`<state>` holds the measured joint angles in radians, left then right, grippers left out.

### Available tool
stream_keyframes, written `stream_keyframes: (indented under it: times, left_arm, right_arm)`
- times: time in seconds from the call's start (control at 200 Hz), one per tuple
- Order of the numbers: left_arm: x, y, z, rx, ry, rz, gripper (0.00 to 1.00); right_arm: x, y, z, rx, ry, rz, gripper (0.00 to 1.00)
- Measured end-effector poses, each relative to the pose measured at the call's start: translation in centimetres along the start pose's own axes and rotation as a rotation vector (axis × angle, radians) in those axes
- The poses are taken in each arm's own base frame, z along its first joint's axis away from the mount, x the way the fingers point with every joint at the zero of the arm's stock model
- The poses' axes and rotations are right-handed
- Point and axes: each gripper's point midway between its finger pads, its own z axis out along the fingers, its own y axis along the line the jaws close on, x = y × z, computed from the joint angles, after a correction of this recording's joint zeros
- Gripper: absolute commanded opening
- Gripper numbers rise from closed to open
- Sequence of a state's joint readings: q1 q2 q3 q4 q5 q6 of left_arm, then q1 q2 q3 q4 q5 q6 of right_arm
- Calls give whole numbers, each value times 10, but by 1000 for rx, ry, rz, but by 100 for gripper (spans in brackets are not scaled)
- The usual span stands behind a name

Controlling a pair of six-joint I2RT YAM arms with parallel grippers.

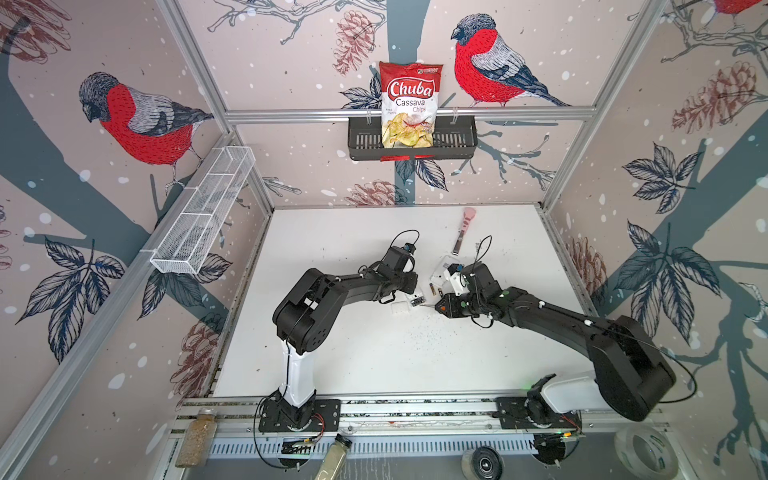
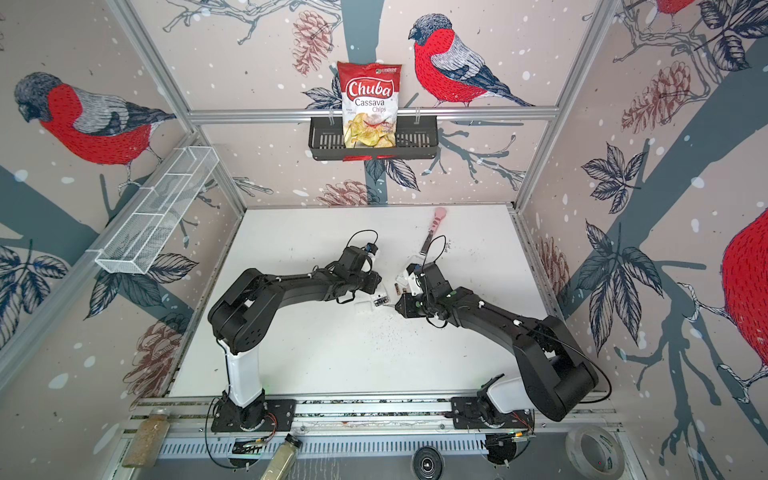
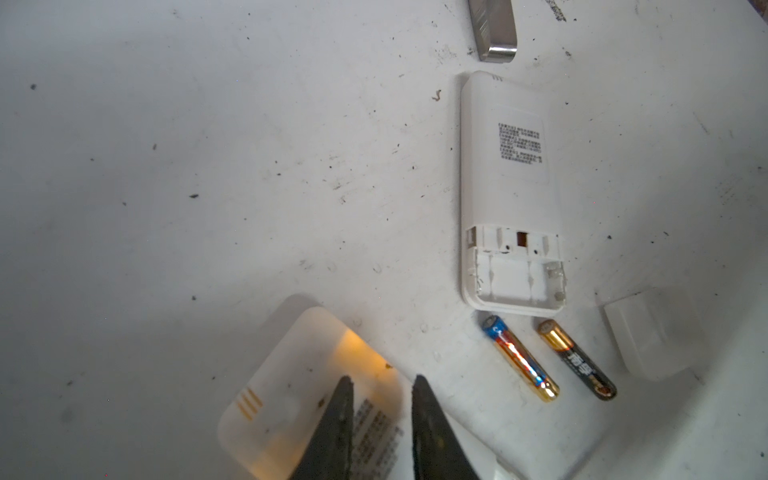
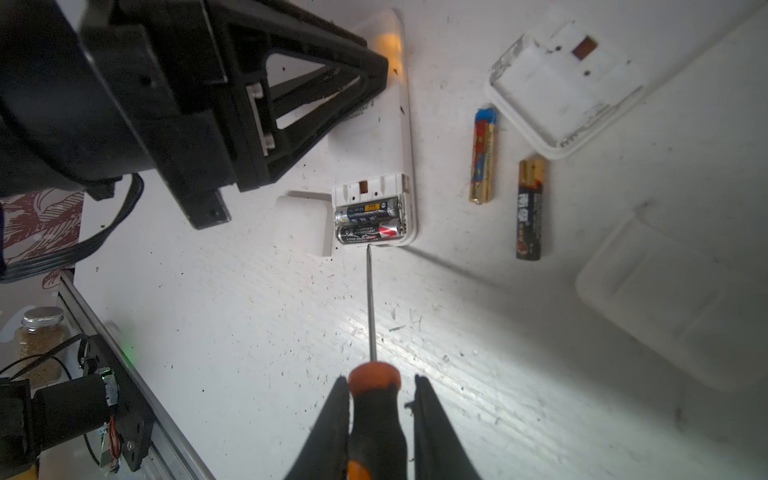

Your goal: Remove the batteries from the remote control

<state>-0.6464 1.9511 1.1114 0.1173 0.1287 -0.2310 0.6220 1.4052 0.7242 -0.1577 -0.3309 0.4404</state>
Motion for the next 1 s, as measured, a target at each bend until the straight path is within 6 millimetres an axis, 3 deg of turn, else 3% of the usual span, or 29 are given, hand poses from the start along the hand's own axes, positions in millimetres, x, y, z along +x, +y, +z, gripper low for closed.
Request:
stream_keyframes:
  times: [0.635,1.001]
  left_arm:
    - [-3,-1,1,3,-2,-1,24]
    - [-1,-1,1,2,7,-3,23]
  right_arm:
    - [-3,3,-8,0,-17,-5,1]
    - [5,-3,-2,13,12,2,0]
